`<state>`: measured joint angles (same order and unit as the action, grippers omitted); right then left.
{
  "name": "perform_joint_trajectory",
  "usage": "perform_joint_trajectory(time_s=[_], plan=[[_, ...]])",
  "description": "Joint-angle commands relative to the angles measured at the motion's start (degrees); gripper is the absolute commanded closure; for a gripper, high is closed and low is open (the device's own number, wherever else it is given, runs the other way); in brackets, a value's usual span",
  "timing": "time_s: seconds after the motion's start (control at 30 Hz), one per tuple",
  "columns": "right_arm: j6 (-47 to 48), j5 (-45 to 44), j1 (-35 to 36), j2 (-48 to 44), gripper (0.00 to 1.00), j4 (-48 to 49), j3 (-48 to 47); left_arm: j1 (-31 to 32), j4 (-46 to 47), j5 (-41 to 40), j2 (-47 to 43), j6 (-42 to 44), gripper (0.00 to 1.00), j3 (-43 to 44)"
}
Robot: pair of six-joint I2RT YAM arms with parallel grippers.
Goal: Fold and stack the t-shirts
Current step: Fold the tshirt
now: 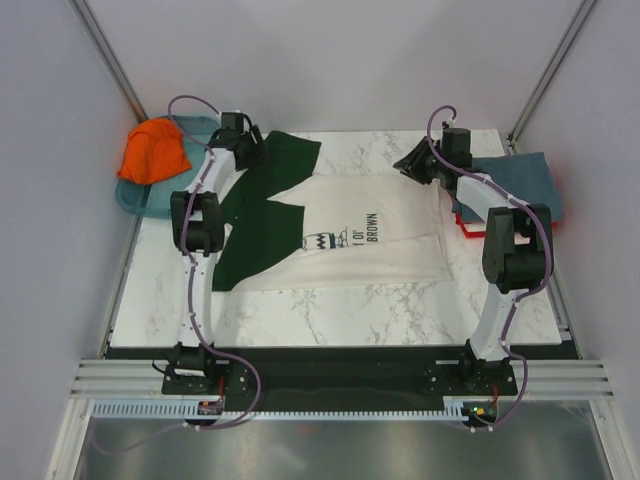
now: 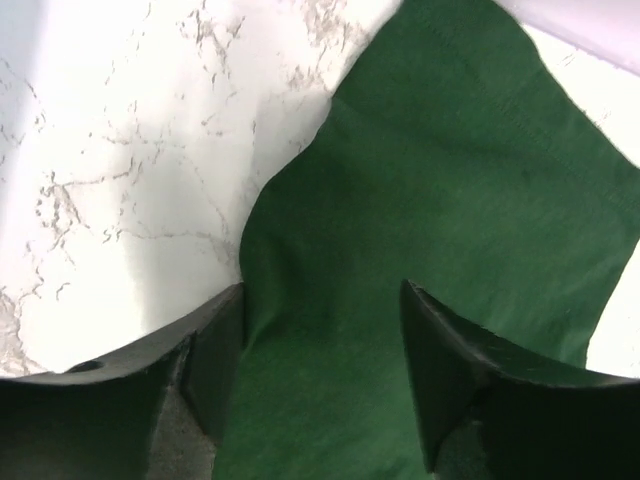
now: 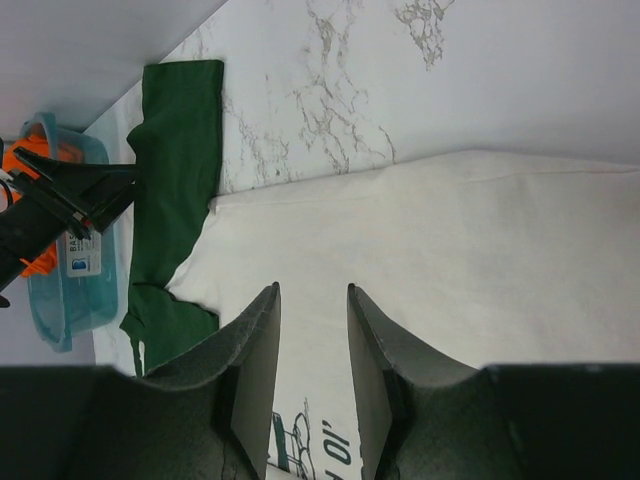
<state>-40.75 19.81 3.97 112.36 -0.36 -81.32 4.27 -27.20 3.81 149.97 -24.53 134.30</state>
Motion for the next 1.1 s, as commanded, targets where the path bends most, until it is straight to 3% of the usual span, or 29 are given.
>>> perform_joint_trajectory(time_s=[0.0, 0.13, 0.23, 0.27, 0.33, 0.47, 0.53, 0.8, 1.07], plan=[[-0.56, 1.46, -0.28, -2.49, 0.59, 2.91, 0.63, 0.38, -4.00, 2.08, 1.82, -2.10, 0.33, 0.96], [0.84, -0.03, -0.28, -2.06, 0.58, 1.51, 0.11, 0.30, -3.39, -1.43, 1.20, -1.31, 0.41, 1.49], [2.78, -2.05, -0.36, -0.13, 0.58, -3.49, -2.52, -0.14, -1.46, -2.58, 1.02, -0.87, 0.54, 1.58], [4.26, -3.02, -0.36, 0.58, 0.58, -6.03, -4.36, -0.23, -0.76, -2.32, 1.02, -0.87, 0.63, 1.49], [5.59, -4.16, -0.28, 2.16, 0.57, -9.37, -6.21, -0.23, 1.00, -1.71, 1.03, -0.87, 0.68, 1.67], [9.10, -8.82, -0.01, 3.04, 0.43, -12.11, -8.67, -0.23, 3.11, -0.21, 1.11, 0.19, 0.91, 1.67], [10.42, -11.54, 0.42, 4.18, 0.42, -13.43, -10.08, -0.14, 3.56, -0.30, 0.50, 0.80, 0.98, 1.14], [15.87, -23.23, 3.06, 10.77, 0.44, -22.39, -21.24, -0.14, 10.40, -2.58, -6.53, 3.44, 0.98, -9.75], [18.51, -34.38, 3.77, 17.81, 0.45, -28.29, -29.42, -0.23, 11.20, -3.02, -7.50, 4.14, 0.98, -11.08]])
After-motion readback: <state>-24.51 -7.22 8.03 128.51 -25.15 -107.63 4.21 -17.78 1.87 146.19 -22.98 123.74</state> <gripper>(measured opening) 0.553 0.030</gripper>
